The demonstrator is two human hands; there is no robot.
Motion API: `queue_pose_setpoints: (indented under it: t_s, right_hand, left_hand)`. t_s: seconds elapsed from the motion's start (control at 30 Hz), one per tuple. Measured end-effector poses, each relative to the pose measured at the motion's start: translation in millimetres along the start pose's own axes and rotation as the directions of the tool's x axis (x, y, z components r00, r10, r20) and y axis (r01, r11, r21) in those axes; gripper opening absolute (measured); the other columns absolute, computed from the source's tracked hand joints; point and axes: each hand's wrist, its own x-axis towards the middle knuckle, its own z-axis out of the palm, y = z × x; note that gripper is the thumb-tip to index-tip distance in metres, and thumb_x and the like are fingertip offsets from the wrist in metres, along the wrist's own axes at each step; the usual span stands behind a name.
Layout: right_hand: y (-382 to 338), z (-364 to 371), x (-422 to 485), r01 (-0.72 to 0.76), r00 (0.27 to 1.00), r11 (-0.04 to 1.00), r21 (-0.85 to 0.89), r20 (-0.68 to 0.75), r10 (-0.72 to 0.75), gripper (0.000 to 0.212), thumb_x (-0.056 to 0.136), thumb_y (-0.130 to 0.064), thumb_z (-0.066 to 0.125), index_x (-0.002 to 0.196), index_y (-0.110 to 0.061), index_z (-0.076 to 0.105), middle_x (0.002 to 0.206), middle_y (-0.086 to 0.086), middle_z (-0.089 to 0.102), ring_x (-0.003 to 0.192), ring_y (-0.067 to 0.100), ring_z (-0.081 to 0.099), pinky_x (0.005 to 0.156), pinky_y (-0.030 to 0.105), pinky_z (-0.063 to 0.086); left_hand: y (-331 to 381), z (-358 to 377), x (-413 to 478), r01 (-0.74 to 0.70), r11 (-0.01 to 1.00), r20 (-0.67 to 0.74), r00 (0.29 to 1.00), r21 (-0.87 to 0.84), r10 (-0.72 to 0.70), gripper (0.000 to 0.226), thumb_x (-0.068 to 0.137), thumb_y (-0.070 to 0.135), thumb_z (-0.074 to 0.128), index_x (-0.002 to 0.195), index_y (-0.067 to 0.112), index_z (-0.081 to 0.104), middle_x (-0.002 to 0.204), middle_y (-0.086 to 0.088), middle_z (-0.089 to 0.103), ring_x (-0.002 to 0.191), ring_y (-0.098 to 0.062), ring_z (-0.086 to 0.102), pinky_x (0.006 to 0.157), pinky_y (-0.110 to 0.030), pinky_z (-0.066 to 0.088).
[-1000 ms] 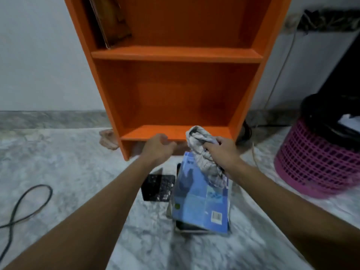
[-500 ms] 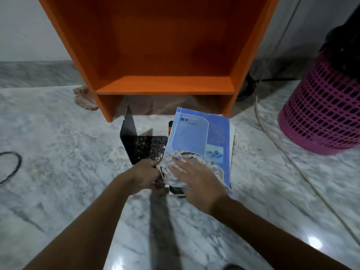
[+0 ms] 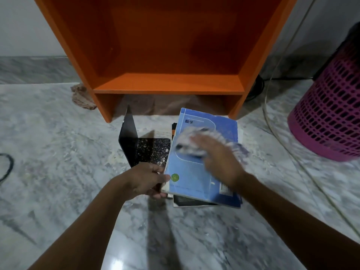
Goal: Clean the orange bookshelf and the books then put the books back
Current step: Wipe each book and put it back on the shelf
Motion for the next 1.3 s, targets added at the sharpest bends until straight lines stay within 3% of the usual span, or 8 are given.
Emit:
queue_pose_setpoints:
  t_s: [0.13, 0.47, 0.73, 0.83, 0.93, 1.07, 1.2, 1.3]
  right_hand:
    - [-20.4, 17.4, 10.8, 0.275, 0.943, 0.961, -0.028, 0.205, -0.264, 0.085, 0.077, 0.012, 0.048, 0.148, -0.034, 0.038, 0.156, -0.012, 0.032, 0.142, 0.013, 0.032, 0.108, 0.031, 0.037]
    - [57.7, -24.6, 111.2, -0.349, 0.903, 0.936, 0.048, -0.250, 0.349, 0.053, 0.088, 0.002, 0.047, 0.138, -0.013, 0.054, 0.136, 0.012, 0.056, 0.121, 0.029, 0.053, 0.095, 0.032, 0.042]
    - [4.9, 18.5, 23.9, 0.023, 0.982, 0.996, -0.087, -0.187, -0.039, 0.082, 0.072, 0.016, 0.048, 0.143, -0.026, 0.048, 0.150, -0.006, 0.045, 0.137, 0.014, 0.038, 0.108, 0.029, 0.039]
    - [42.1, -3.1, 21.7, -0.271, 0.886, 0.958, 0.094, -0.365, 0.286, 0.071, 0.076, 0.015, 0.046, 0.139, -0.018, 0.053, 0.146, 0.002, 0.048, 0.135, 0.017, 0.043, 0.112, 0.020, 0.029]
    - [50.7, -35.3, 21.2, -0.433, 0.716, 0.816, 0.383, -0.404, 0.570, 0.059, 0.082, 0.008, 0.044, 0.135, -0.015, 0.056, 0.125, 0.008, 0.062, 0.097, 0.016, 0.063, 0.075, 0.015, 0.051]
    - [-8.9, -15.1, 0.8, -0.191, 0.870, 0.904, 0.383, -0.361, 0.336, 0.052, 0.082, 0.012, 0.045, 0.125, -0.010, 0.062, 0.123, 0.004, 0.060, 0.101, 0.010, 0.060, 0.083, 0.016, 0.049]
    - [-52.3, 41.1, -48.2, 0.177, 0.972, 0.978, -0.109, -0.136, -0.191, 0.062, 0.065, -0.003, 0.063, 0.125, -0.018, 0.063, 0.128, -0.001, 0.062, 0.116, 0.010, 0.053, 0.095, 0.027, 0.049]
    - [-20.8, 39.7, -45.5, 0.118, 0.974, 0.981, -0.154, -0.174, -0.144, 0.067, 0.069, -0.008, 0.049, 0.134, -0.023, 0.055, 0.134, 0.000, 0.060, 0.120, 0.020, 0.056, 0.100, 0.033, 0.046]
  left_hand:
    - [-0.6, 1.5, -1.5, 0.010, 0.998, -0.006, 1.000, -0.064, -0.011, 0.018, 0.093, 0.008, 0.063, 0.106, -0.005, 0.064, 0.077, -0.019, 0.068, 0.052, -0.020, 0.063, 0.052, -0.025, 0.055]
    - [-0.1, 6.5, -2.7, 0.006, 0.995, -0.042, 0.999, -0.098, -0.010, 0.017, 0.093, 0.006, 0.062, 0.102, -0.008, 0.067, 0.062, -0.012, 0.055, 0.048, -0.022, 0.058, 0.048, -0.025, 0.054]
    - [-0.4, 3.8, -3.5, 0.021, 0.995, -0.028, 0.999, -0.096, -0.024, 0.021, 0.092, 0.007, 0.064, 0.106, -0.008, 0.066, 0.080, -0.023, 0.059, 0.052, -0.024, 0.059, 0.049, -0.026, 0.055]
    - [1.1, 5.1, -5.7, 0.019, 0.994, -0.022, 1.000, -0.105, -0.021, 0.019, 0.093, 0.007, 0.063, 0.104, -0.007, 0.067, 0.083, -0.023, 0.063, 0.056, -0.026, 0.060, 0.051, -0.027, 0.055]
    - [2.8, 6.5, -9.1, 0.010, 0.995, -0.022, 1.000, -0.098, -0.012, 0.017, 0.094, 0.006, 0.061, 0.102, -0.007, 0.067, 0.069, -0.017, 0.067, 0.050, -0.022, 0.058, 0.048, -0.026, 0.053]
    - [5.5, 6.3, -11.2, 0.009, 0.996, -0.015, 1.000, -0.091, -0.010, 0.016, 0.093, 0.004, 0.061, 0.100, -0.009, 0.068, 0.075, -0.024, 0.062, 0.051, -0.025, 0.057, 0.047, -0.026, 0.051]
    - [5.1, 4.7, -11.5, 0.015, 0.998, -0.033, 0.999, -0.055, -0.017, 0.014, 0.090, -0.010, 0.056, 0.096, -0.011, 0.068, 0.074, -0.024, 0.062, 0.054, -0.026, 0.059, 0.050, -0.029, 0.054]
    - [5.7, 5.0, -10.4, 0.011, 0.998, -0.036, 0.999, -0.065, -0.014, 0.014, 0.092, -0.005, 0.058, 0.103, -0.011, 0.064, 0.074, -0.024, 0.064, 0.049, -0.024, 0.059, 0.048, -0.028, 0.053]
